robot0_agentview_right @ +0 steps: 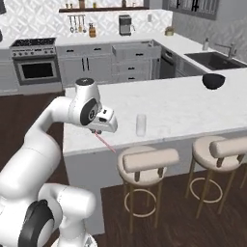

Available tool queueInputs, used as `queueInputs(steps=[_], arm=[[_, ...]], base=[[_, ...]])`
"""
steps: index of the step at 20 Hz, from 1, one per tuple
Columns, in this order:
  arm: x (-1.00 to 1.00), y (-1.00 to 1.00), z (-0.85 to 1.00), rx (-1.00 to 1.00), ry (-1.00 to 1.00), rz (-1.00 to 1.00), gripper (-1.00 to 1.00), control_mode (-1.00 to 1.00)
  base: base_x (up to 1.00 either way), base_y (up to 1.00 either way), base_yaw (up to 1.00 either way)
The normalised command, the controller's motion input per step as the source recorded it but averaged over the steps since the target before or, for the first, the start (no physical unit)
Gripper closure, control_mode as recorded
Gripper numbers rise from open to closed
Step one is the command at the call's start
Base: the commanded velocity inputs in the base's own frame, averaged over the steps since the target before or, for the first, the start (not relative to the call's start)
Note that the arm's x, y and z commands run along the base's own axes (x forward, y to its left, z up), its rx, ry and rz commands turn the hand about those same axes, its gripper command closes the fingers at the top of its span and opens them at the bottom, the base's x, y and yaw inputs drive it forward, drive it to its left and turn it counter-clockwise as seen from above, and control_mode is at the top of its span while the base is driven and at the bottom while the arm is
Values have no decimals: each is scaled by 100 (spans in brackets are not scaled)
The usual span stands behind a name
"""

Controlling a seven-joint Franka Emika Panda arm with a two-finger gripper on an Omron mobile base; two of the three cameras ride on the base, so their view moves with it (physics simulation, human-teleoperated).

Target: Take a straw from the drawer in front and place it inside the glass cup on the dining counter.

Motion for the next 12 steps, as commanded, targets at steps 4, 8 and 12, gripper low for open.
queueInputs(steps=[4,8,12], arm=[[0,0,0,0,0,0,100,100],[0,0,0,0,0,0,100,100],[0,0,0,0,0,0,100,100]], base=[[0,-87,47],[0,-91,46],[0,-92,46]])
